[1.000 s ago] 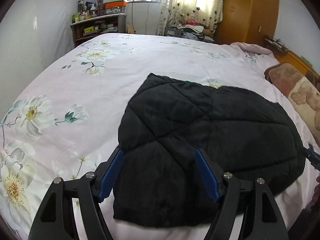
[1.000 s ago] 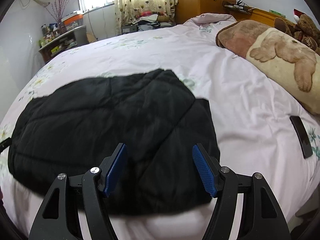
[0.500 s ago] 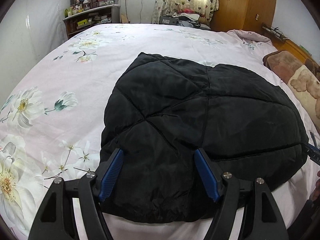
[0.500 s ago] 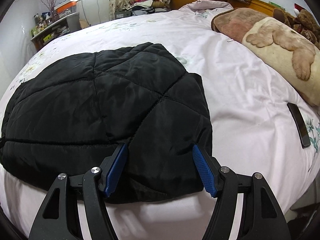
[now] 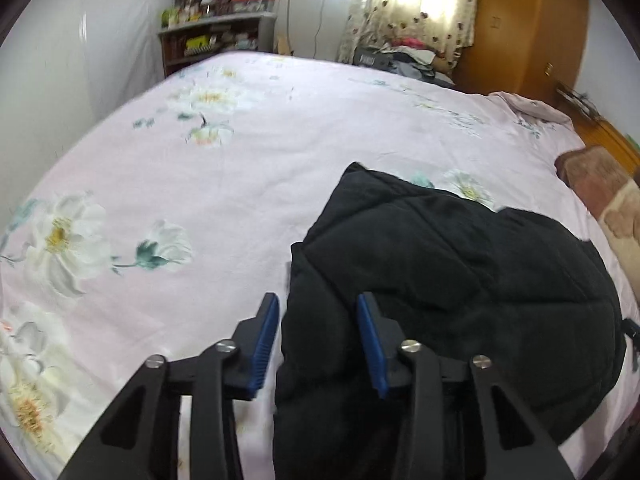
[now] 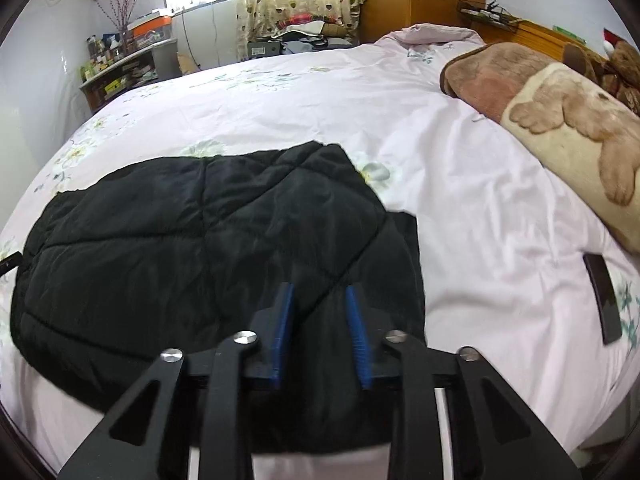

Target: Fold large clothes

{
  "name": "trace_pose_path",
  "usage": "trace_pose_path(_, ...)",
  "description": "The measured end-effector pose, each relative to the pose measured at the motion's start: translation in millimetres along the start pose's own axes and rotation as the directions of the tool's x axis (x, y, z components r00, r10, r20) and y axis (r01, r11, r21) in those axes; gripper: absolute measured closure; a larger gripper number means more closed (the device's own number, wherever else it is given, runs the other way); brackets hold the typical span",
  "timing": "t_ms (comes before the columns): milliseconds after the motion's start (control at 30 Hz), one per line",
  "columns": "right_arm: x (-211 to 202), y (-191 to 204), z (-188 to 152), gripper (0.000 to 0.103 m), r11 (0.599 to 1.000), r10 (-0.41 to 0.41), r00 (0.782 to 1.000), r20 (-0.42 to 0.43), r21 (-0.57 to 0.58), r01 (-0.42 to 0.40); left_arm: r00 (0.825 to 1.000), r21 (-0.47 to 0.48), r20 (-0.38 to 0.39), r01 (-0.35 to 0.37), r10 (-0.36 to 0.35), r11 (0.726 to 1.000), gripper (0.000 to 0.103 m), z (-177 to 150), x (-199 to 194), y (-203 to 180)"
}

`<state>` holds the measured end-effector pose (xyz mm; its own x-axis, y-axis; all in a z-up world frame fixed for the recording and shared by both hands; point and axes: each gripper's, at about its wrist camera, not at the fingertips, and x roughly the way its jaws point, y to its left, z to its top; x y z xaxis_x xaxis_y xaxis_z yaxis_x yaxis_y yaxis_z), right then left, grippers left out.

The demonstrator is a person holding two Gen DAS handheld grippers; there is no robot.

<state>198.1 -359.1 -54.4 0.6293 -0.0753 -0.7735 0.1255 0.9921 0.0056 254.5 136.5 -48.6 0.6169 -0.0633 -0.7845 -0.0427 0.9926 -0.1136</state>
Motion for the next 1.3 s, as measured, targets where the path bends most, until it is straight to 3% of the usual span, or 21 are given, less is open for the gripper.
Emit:
trace_pose_path(100, 7.3, -3.6, 10.7, 0.076, 1.000, -0.013, 1.000, 0.016, 0.002, 0.013, 0.999, -0.014, -0.016, 0.052, -0.052, 0.999, 0.062, 3.8, 13.1, -2.0)
trace_pose_path(267, 30.6, -15.2, 27.3, 0.076, 1.000, 0.003, 1.000, 0.004, 0.022, -0.003, 0.998, 0.064, -0.018, 0.063, -0.062, 0.996, 0.064, 10.5, 29.4, -27.3)
trace_pose_path(367, 52.5, -25.8, 20.9, 0.076, 0.999, -0.006, 0.998, -0.064, 0.041, 0.009, 0.997, 0.065, -0.036, 0.076, -0.074, 0.995, 0.064, 10.7, 40.1, -34.7)
trace_pose_path(433, 62.8, -34.2, 9.8, 0.077, 0.998, -0.051, 0.995, -0.083, 0.035, 0.054, 0.996, 0.073, -0.044, 0.079, -0.076, 0.994, 0.064, 11.0, 44.4, -40.0)
trace_pose_path(500, 66.2, -42.3, 1.8, 0.077, 0.997, -0.043, 0.995, -0.090, 0.065, 0.049, 0.998, 0.103, -0.039, 0.062, -0.059, 0.993, 0.064, 11.5, 46.6, -45.6)
trace_pose_path(700, 33.4, -42.8, 10.9, 0.077, 0.994, -0.051, 0.998, -0.048, 0.091, 0.055, 0.998, 0.063, -0.006, 0.070, -0.070, 0.996, 0.064, 14.6, 20.3, -30.7)
trace_pose_path(833, -4.2, -36.7, 1.4, 0.076, 0.995, 0.015, 1.000, 0.018, 0.100, -0.017, 0.994, 0.013, 0.047, 0.099, -0.099, 0.995, 0.064, 1.5, -14.0, -7.9)
trace_pose_path(933, -3.3, -26.9, -20.0, 0.076, 0.996, 0.051, 0.999, -0.019, 0.078, -0.049, 0.995, 0.009, 0.008, 0.102, -0.102, 0.995, 0.064, -22.4, -13.2, 1.5)
trace_pose_path(1033, 14.3, -27.7, -34.6, 0.076, 0.997, 0.036, 0.997, -0.068, 0.078, -0.031, 0.994, -0.009, -0.053, 0.095, -0.096, 0.995, 0.064, -39.8, 5.5, 5.8)
trace_pose_path(1300, -5.7, -22.7, -23.8, 0.076, 0.997, 0.035, 0.999, -0.035, 0.073, -0.032, 0.991, -0.040, -0.004, 0.134, -0.135, 0.990, 0.064, -33.4, -20.1, 11.7)
